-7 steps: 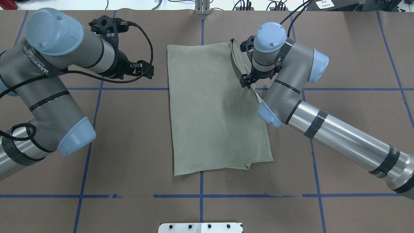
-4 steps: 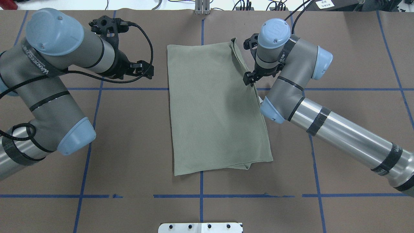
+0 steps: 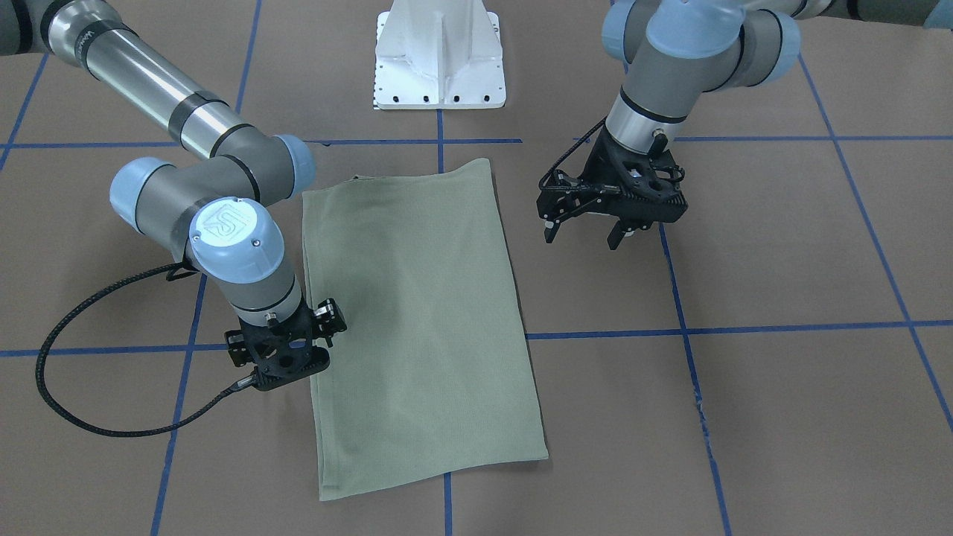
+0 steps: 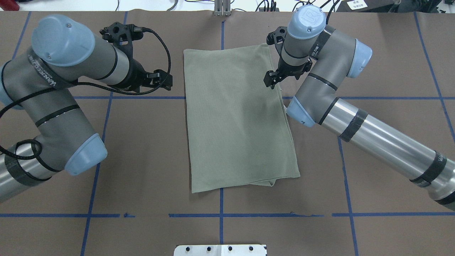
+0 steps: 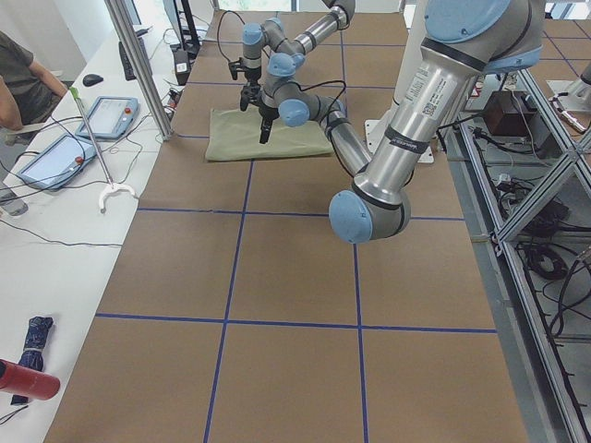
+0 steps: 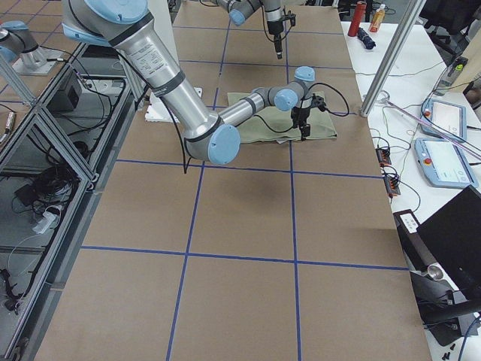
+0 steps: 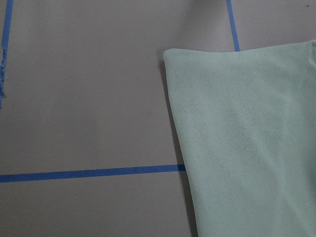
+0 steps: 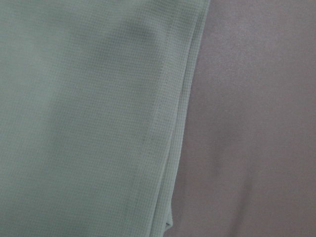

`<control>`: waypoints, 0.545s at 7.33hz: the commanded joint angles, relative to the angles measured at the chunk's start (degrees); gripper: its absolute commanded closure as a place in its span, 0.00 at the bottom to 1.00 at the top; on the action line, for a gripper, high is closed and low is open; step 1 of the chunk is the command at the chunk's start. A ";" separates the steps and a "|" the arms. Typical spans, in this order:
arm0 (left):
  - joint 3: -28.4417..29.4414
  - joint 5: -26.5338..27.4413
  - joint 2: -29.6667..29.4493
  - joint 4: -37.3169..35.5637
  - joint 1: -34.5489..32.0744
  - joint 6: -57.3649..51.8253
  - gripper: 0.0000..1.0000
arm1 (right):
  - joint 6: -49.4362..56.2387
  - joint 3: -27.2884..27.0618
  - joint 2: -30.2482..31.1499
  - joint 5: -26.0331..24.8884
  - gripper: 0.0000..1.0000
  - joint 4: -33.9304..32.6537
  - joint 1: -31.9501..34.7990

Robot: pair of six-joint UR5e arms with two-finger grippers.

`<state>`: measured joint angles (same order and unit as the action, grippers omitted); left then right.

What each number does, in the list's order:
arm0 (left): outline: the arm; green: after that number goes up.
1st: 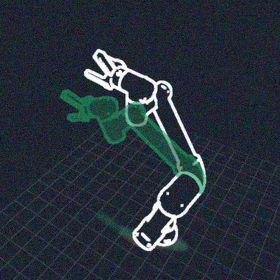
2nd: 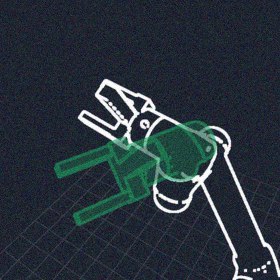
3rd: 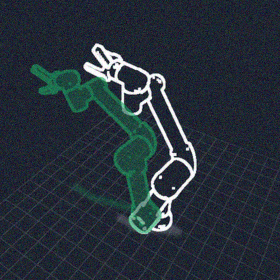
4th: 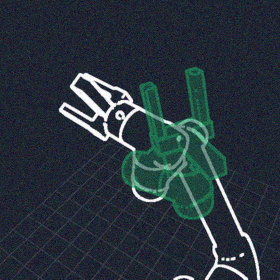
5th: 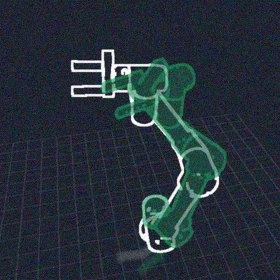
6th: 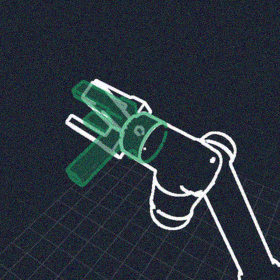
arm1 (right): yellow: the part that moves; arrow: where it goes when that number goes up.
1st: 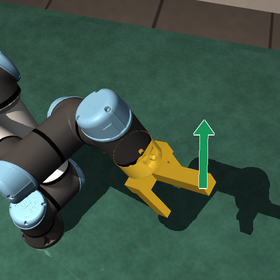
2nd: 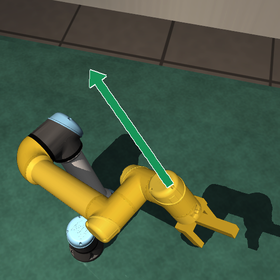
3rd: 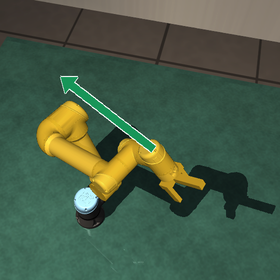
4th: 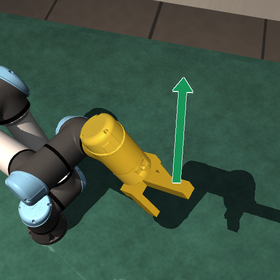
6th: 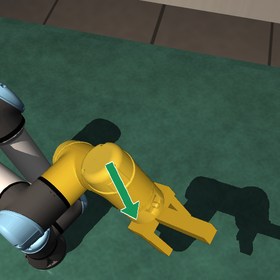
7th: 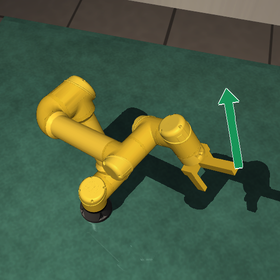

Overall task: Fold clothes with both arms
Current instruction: 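Lower the left gripper to the shirt's near corner while the right holds the far corner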

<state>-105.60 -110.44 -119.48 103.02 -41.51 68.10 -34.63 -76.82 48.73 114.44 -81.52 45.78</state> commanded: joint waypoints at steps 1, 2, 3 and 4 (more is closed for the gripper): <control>-0.05 0.75 4.23 10.82 8.94 16.28 0.00 | -3.76 -12.86 7.57 3.75 0.00 -0.30 0.18; -0.05 5.19 4.87 12.10 13.86 22.19 0.00 | -6.12 -18.14 11.01 5.43 0.00 -0.48 0.27; -0.14 9.15 4.61 11.76 18.87 26.69 0.00 | -7.28 -21.67 13.39 5.88 0.00 -0.48 0.27; -0.05 9.89 4.52 10.63 22.66 30.73 0.00 | -7.29 -23.27 14.80 6.84 0.00 -0.48 0.27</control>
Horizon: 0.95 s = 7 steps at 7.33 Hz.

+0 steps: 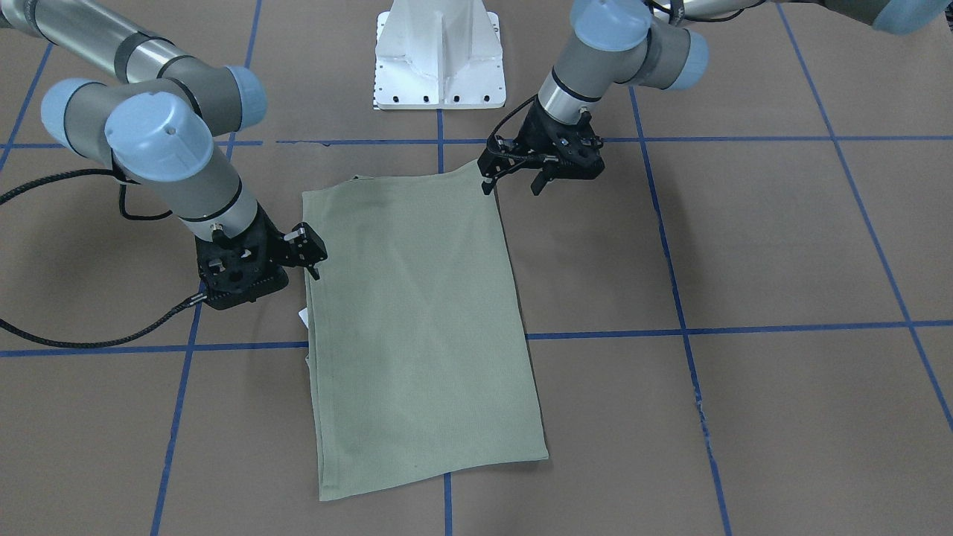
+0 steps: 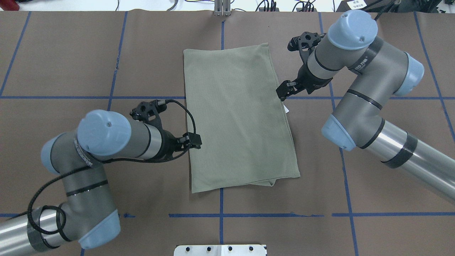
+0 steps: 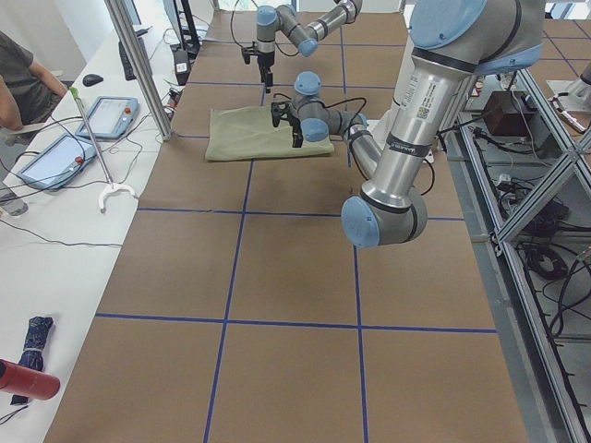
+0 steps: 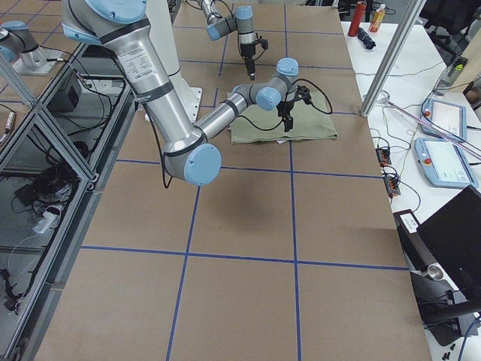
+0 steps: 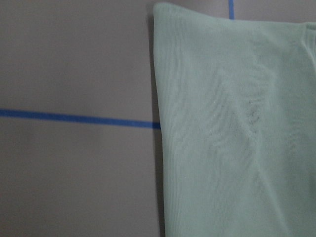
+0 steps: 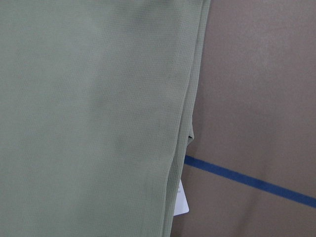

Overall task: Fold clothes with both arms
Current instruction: 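Lower the left gripper to the shirt's near corner while the right holds the far corner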

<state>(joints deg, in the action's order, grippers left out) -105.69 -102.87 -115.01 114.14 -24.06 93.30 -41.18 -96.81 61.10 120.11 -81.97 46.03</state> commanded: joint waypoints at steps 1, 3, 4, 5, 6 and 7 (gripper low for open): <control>0.13 3.63 -0.91 -3.80 7.95 6.80 0.00 | -0.74 -3.64 3.05 1.35 0.00 -0.03 0.03; 2.32 6.45 -2.94 -5.42 9.29 6.63 0.01 | -0.74 -3.29 3.32 1.27 0.00 -0.03 -0.06; 2.41 6.63 -3.03 -5.50 9.21 6.63 0.02 | -0.65 -3.12 3.32 1.27 0.00 -0.03 -0.06; 2.41 7.94 -3.12 -6.64 9.20 6.63 0.02 | -0.65 -2.94 3.23 1.27 0.00 -0.03 -0.15; 2.41 8.21 -3.20 -7.17 9.12 6.55 0.03 | -0.65 -2.68 3.23 1.27 0.00 -0.03 -0.15; 2.59 8.48 -3.20 -7.35 9.12 6.55 0.06 | -0.65 -2.50 3.15 1.27 0.00 0.06 -0.24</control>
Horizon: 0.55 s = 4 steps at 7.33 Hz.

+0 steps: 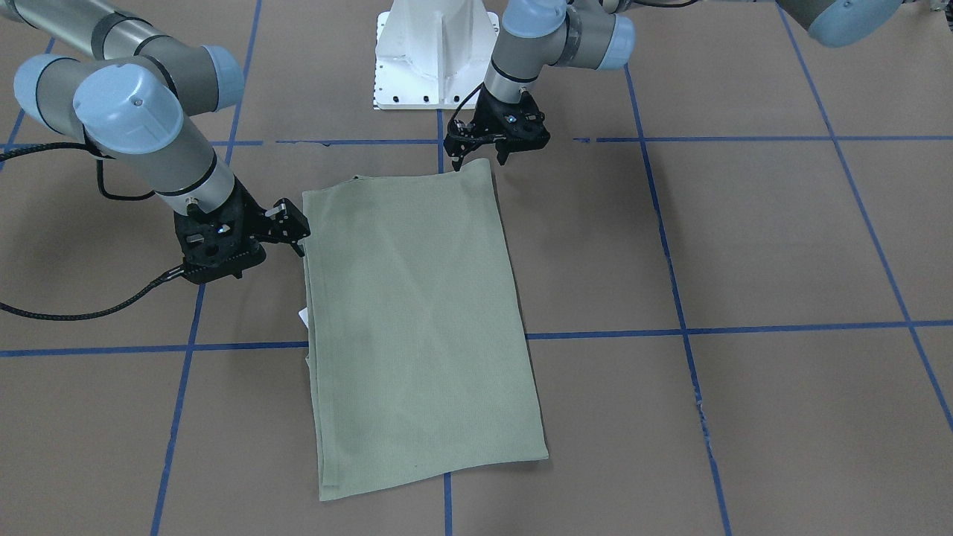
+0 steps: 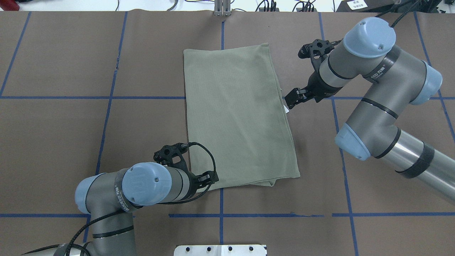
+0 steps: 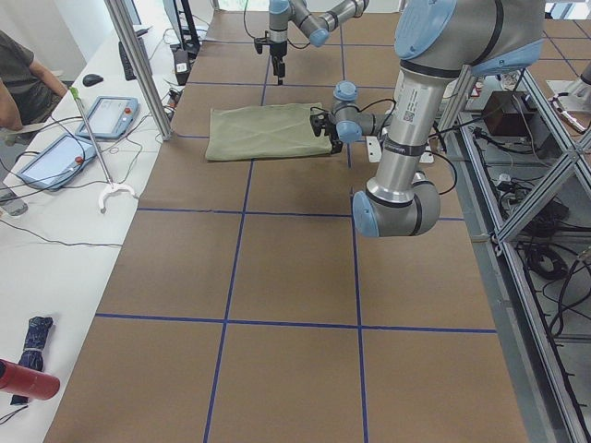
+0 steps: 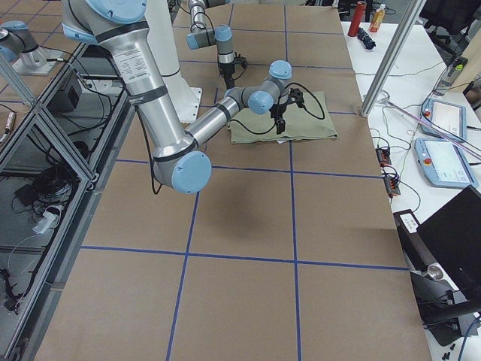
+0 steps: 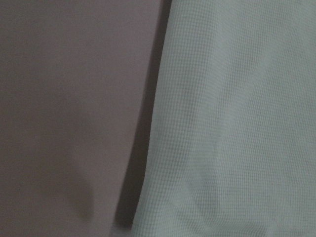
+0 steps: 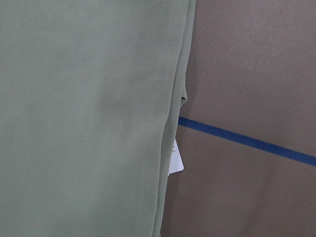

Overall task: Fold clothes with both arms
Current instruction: 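Lower the left gripper to the shirt's near corner while the right holds the far corner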

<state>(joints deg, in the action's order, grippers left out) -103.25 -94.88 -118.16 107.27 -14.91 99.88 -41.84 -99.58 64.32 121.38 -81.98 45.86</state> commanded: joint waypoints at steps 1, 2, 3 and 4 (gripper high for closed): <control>0.41 0.57 -0.06 -0.48 -0.03 0.06 0.10 | 0.00 0.35 -0.08 -0.09 0.00 -0.02 -0.07; 0.85 0.49 -0.23 -0.48 0.06 0.06 0.12 | 0.00 0.79 -0.16 -0.09 0.00 0.16 -0.07; 1.81 0.49 -0.84 -0.48 0.06 0.06 0.14 | 0.00 0.88 -0.16 -0.09 0.00 0.25 -0.07; 2.52 0.57 -1.46 -0.48 0.06 0.06 0.15 | 0.00 0.88 -0.16 -0.09 0.00 0.33 -0.07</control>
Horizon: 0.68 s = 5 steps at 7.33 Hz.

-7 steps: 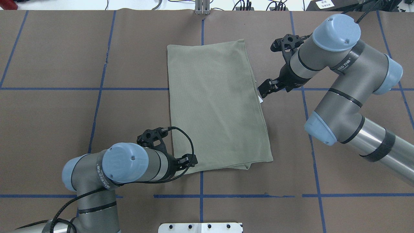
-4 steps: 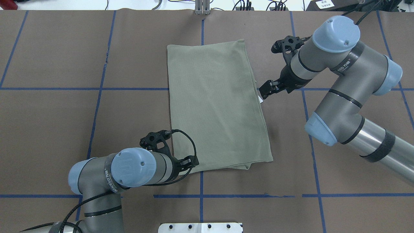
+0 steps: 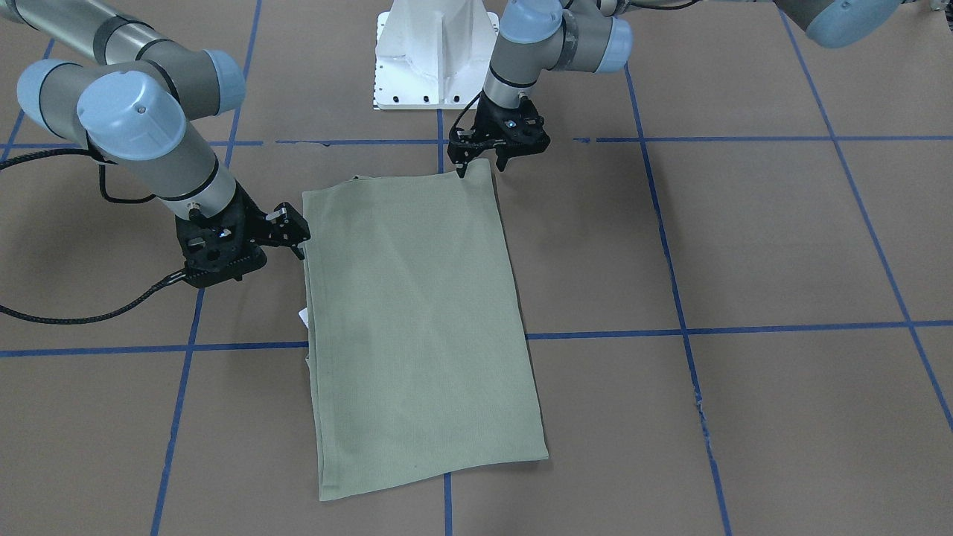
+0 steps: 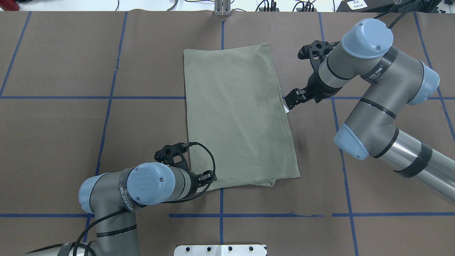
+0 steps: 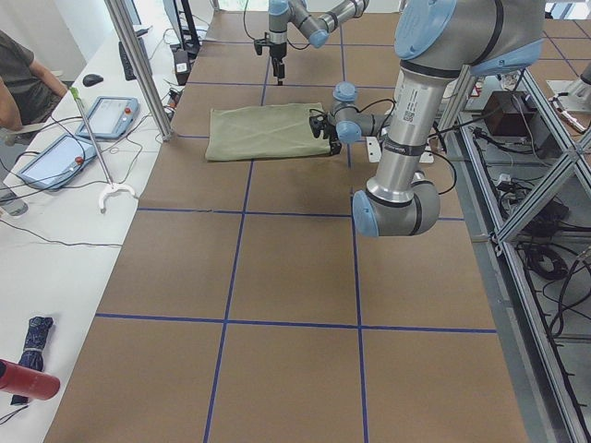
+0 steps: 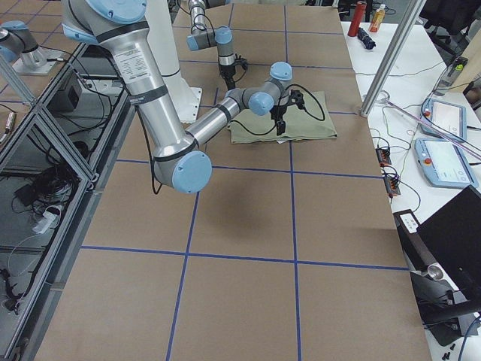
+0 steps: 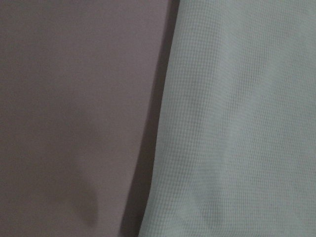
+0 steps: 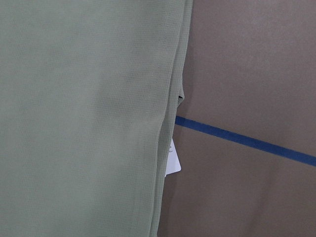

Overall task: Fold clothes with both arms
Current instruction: 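Lower the left gripper to the shirt's near corner while the right holds the far corner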

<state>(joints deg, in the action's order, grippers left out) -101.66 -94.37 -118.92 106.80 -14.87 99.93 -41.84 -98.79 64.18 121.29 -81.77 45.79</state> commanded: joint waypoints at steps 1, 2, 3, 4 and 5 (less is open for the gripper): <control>1.02 -0.02 -0.79 -0.01 0.01 0.09 0.20 | 0.09 0.18 0.07 0.00 0.00 0.12 0.00; 1.02 -0.02 -0.96 -0.01 0.01 0.09 0.29 | 0.00 0.18 0.07 0.00 0.00 0.12 0.00; 0.93 -0.02 -1.05 -0.01 -0.08 0.09 0.42 | 0.00 0.35 0.07 0.00 0.00 0.12 0.00; 0.93 -0.11 -0.96 -0.10 -0.08 0.09 0.58 | 0.00 0.53 -0.01 0.00 0.00 0.21 0.00; 0.85 -0.11 -0.96 -0.10 -0.08 0.09 0.75 | 0.00 0.53 -0.02 0.00 0.00 0.21 0.00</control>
<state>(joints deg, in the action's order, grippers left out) -100.73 -94.45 -119.88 106.73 -14.93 100.02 -41.83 -98.35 64.20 121.29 -81.60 45.79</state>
